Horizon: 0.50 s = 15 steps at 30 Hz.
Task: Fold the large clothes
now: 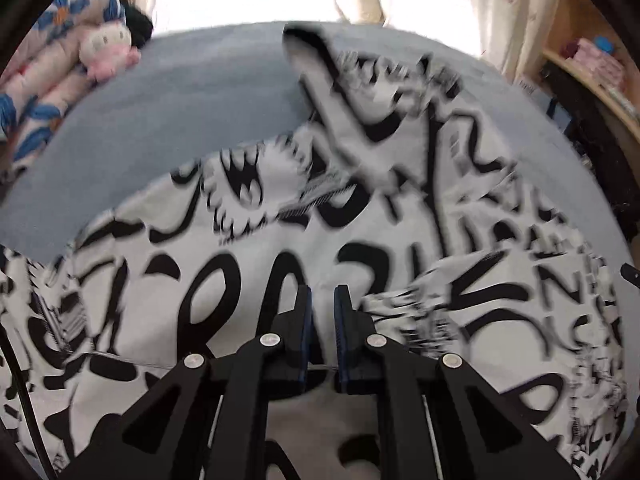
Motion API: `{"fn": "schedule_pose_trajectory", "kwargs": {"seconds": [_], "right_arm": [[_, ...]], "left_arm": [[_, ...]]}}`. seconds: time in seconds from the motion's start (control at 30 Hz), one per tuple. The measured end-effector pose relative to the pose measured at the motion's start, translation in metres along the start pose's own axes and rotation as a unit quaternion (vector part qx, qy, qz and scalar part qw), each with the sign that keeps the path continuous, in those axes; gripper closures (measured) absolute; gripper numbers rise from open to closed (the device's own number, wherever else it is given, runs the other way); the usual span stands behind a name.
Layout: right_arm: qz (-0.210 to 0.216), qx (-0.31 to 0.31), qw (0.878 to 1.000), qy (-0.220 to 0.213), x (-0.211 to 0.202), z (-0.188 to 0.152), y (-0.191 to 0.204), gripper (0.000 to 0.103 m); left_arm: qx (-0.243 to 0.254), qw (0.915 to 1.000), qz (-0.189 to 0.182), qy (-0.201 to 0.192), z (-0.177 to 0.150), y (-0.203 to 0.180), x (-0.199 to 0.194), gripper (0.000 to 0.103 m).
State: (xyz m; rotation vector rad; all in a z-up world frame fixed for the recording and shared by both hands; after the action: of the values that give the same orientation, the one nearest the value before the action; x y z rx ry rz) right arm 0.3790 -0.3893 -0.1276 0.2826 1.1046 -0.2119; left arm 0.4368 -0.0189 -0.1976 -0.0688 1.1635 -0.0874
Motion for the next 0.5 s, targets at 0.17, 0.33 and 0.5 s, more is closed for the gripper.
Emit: {"fn": "schedule_pose_trajectory", "kwargs": {"seconds": [0.17,0.33,0.5], "right_arm": [[0.062,0.003,0.996,-0.067,-0.048,-0.028,0.053,0.062],[0.057,-0.074,0.996,-0.007,-0.038,-0.076,0.118,0.061],[0.072,-0.087,0.992,0.056,-0.005,-0.122,0.133,0.061]], "left_arm": [[0.027,0.9958,-0.079,-0.039,-0.011,-0.054,-0.042,0.069],[0.028,0.9940,-0.105,0.012,-0.043,-0.101,-0.033,0.069],[0.031,0.9959,-0.068,0.051,-0.082,-0.117,0.001,0.063]]}}
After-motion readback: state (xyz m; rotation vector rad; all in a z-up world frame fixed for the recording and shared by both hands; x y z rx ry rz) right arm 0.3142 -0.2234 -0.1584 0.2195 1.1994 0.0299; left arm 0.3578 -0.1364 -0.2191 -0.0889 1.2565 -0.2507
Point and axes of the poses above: each gripper's, at about its wrist camera, not at the fingertips, and x roughly the way its jaws point, y to its left, z to its top, the point moved 10 cm from there along x, roughly the way its jaws point, and after that the axes turned 12 degrees about y, right-handed, at the moved point
